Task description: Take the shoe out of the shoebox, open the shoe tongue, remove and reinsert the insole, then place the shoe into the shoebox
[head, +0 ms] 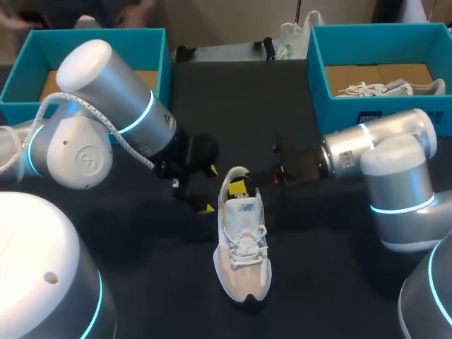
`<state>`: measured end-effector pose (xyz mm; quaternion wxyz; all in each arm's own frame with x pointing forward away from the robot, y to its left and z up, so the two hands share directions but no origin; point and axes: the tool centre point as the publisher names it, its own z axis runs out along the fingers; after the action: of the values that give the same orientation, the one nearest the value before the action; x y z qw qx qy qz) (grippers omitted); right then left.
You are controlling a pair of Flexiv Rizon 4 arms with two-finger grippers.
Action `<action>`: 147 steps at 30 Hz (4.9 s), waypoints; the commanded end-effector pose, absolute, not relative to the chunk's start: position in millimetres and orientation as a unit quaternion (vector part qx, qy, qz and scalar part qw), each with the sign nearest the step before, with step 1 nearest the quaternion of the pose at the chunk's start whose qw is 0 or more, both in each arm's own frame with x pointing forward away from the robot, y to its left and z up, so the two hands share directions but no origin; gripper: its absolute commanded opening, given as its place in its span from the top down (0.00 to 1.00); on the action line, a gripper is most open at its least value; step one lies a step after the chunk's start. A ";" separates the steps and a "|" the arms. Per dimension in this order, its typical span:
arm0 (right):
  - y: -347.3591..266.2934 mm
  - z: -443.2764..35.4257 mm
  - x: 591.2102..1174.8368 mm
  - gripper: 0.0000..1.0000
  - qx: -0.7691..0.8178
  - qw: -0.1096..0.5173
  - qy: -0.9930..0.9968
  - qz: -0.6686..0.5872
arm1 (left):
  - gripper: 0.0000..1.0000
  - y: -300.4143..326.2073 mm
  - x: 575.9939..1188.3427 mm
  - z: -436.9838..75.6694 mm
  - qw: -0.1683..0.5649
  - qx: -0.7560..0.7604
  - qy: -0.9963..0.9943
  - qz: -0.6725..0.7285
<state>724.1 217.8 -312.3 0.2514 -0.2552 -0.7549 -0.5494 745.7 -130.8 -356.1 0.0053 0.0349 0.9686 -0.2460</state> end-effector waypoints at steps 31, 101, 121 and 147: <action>159.7 -250.2 785.6 0.54 -0.284 0.275 -0.871 -0.291 | 0.00 -31.5 779.0 -313.0 -0.007 0.056 0.982 -0.181; 219.1 -244.2 741.0 1.00 -0.626 -0.056 -0.774 -0.082 | 0.00 107.2 894.8 -231.1 -0.039 0.288 0.952 -0.097; 207.7 -291.1 733.1 1.00 -0.645 -0.060 -0.757 -0.090 | 0.00 107.2 894.8 -231.1 -0.039 0.288 0.952 -0.097; 194.3 -351.8 731.1 1.00 -0.646 -0.101 -0.753 -0.076 | 0.00 107.2 894.8 -231.1 -0.039 0.288 0.952 -0.097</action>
<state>731.2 191.3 -349.9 -0.0994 -0.6451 -0.7536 -0.0780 895.0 106.8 -231.1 -0.0387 0.2881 0.9518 -0.0977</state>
